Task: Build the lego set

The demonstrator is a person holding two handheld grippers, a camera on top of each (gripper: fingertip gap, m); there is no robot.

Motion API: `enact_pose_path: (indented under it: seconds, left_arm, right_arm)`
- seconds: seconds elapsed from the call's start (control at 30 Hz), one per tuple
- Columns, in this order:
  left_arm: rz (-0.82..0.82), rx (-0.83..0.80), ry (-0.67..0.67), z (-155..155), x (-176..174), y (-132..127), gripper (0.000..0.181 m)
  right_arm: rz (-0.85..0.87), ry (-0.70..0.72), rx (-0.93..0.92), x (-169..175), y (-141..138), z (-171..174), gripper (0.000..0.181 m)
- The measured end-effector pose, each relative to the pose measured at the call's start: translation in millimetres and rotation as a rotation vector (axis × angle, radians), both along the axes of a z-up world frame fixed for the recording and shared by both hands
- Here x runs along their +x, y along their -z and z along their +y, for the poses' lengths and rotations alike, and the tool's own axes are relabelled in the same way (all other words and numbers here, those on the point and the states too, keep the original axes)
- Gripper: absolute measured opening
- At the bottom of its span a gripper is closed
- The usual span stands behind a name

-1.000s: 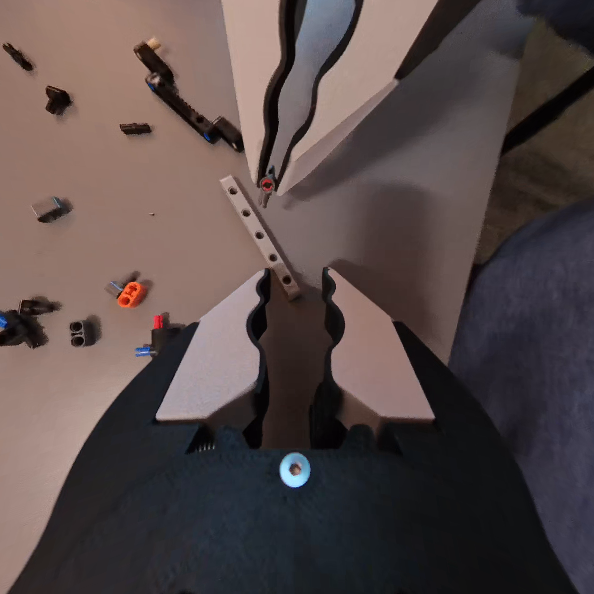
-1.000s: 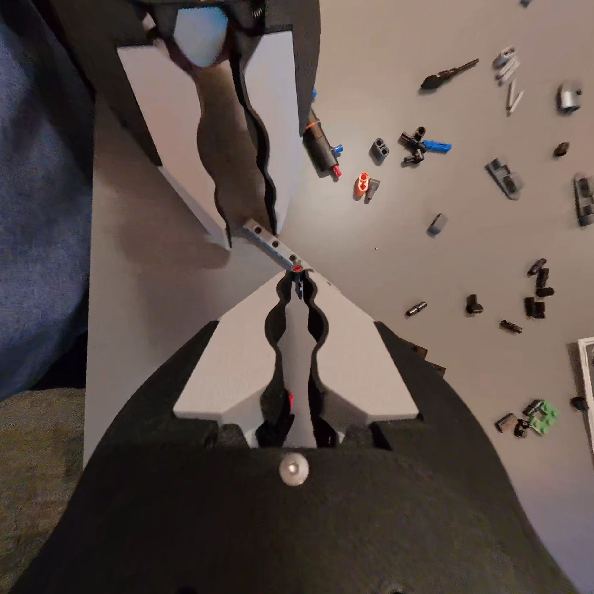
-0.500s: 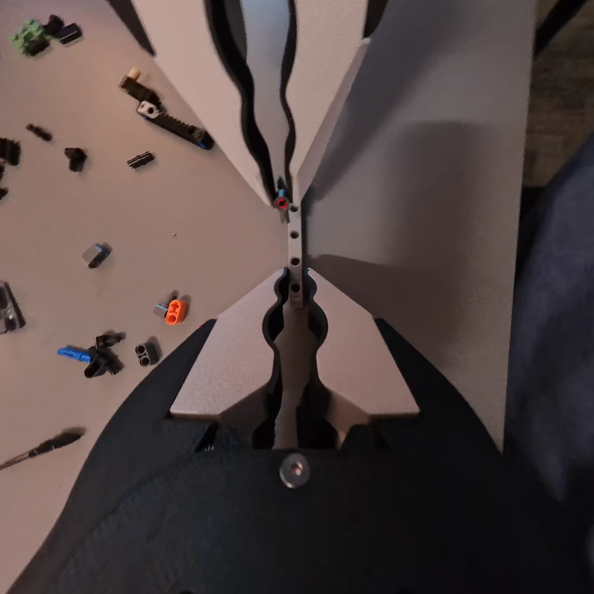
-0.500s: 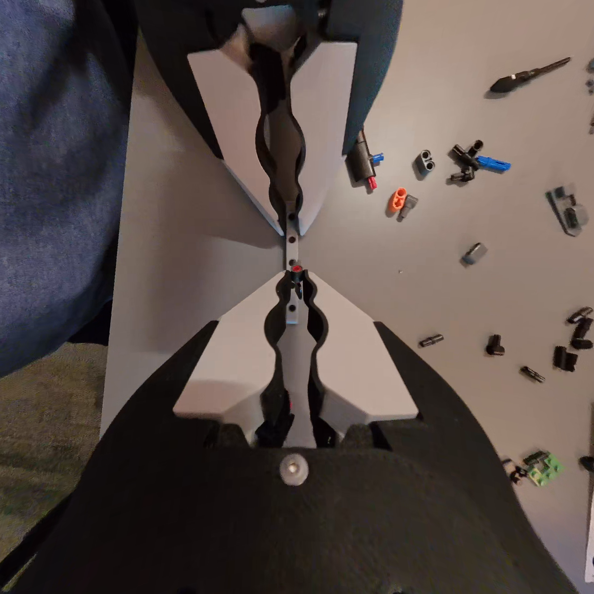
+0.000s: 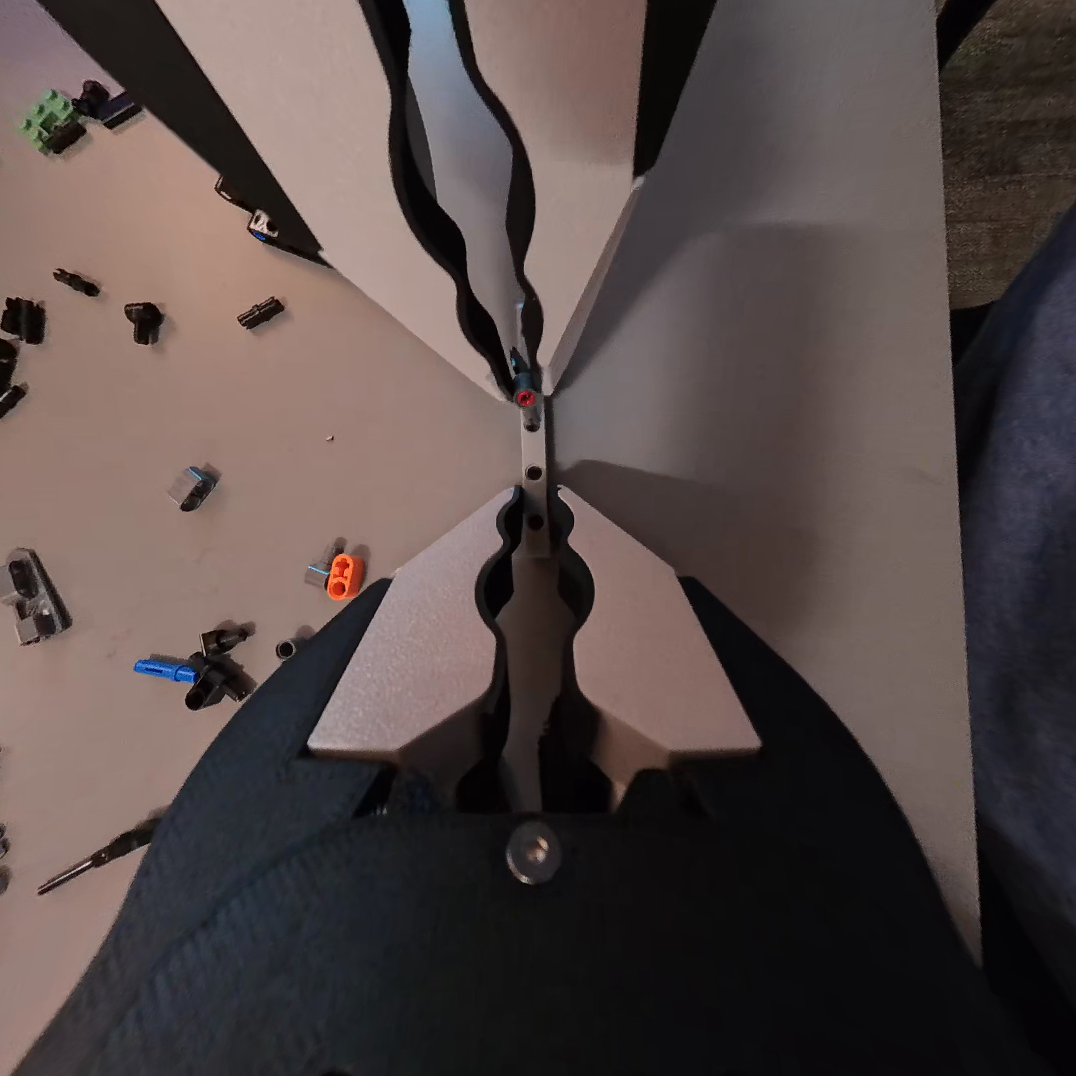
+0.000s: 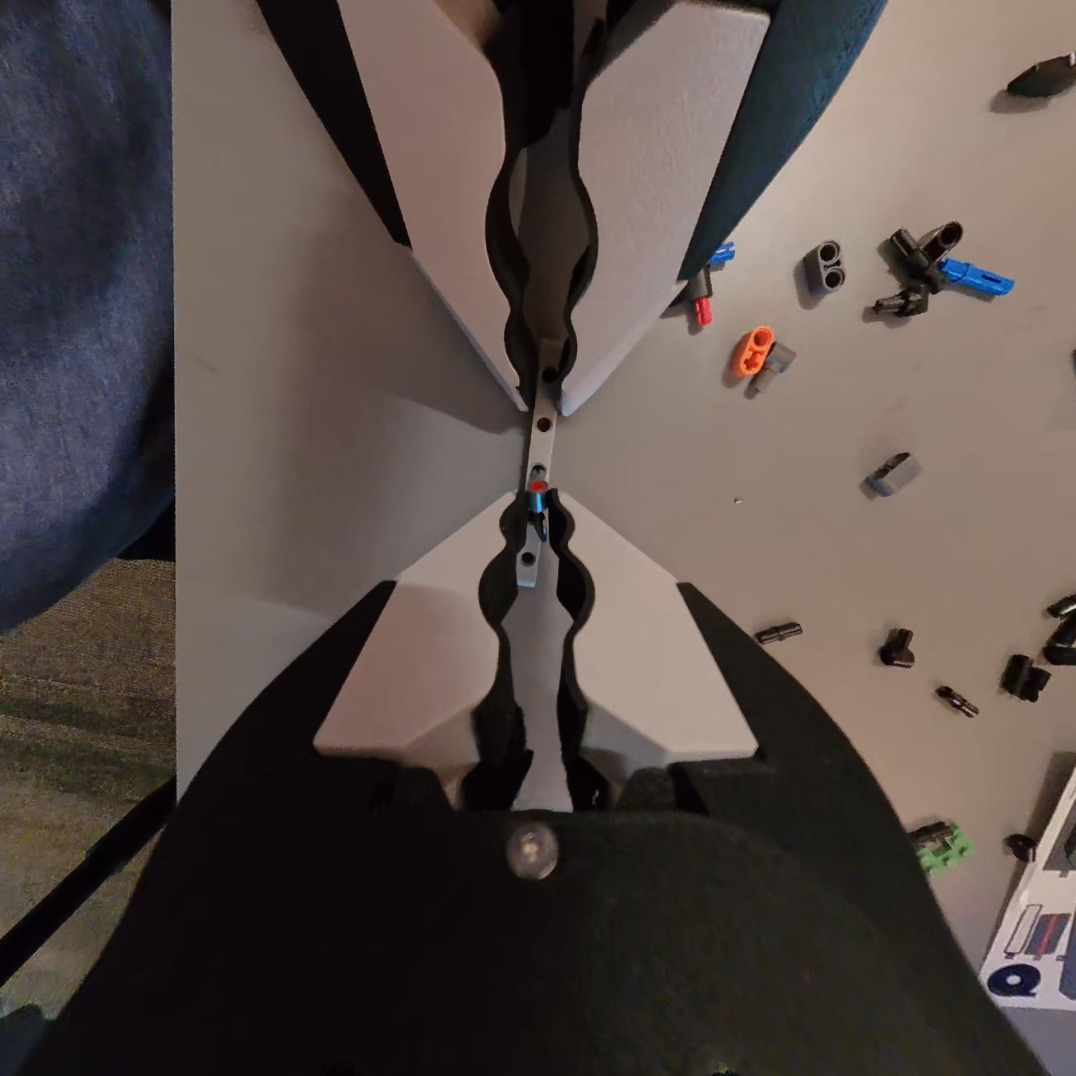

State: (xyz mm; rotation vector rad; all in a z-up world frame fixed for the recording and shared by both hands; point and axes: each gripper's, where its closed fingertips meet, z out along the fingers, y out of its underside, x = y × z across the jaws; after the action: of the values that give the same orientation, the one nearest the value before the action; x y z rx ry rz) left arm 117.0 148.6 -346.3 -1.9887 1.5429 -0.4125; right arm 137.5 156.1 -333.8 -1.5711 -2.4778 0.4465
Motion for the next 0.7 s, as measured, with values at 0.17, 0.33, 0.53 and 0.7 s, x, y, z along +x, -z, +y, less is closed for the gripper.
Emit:
enact_pose_path:
  seconds: [0.17, 0.33, 0.53, 0.7]
  left_arm:
    - [-0.026, 0.008, -0.036, 1.8, -2.4, -0.4, 0.009]
    - [-0.048, 0.026, -0.070, 1.0, -7.4, -3.1, 0.020]
    - [-0.058, -0.004, -0.090, -2.0, -5.7, -0.2, 0.007]
    - [-0.095, 0.021, -0.117, 2.4, -5.8, -1.8, 0.012]
  right_arm:
    - [-0.025, 0.006, 0.005, -0.8, 1.4, 0.1, 0.004]
    - [-0.016, 0.021, -0.016, -2.0, 1.9, -0.3, 0.003]
    - [-0.023, 0.037, 0.007, -2.4, 1.9, -0.9, 0.003]
    - [-0.004, 0.059, -0.021, -2.8, 1.3, 0.7, 0.004]
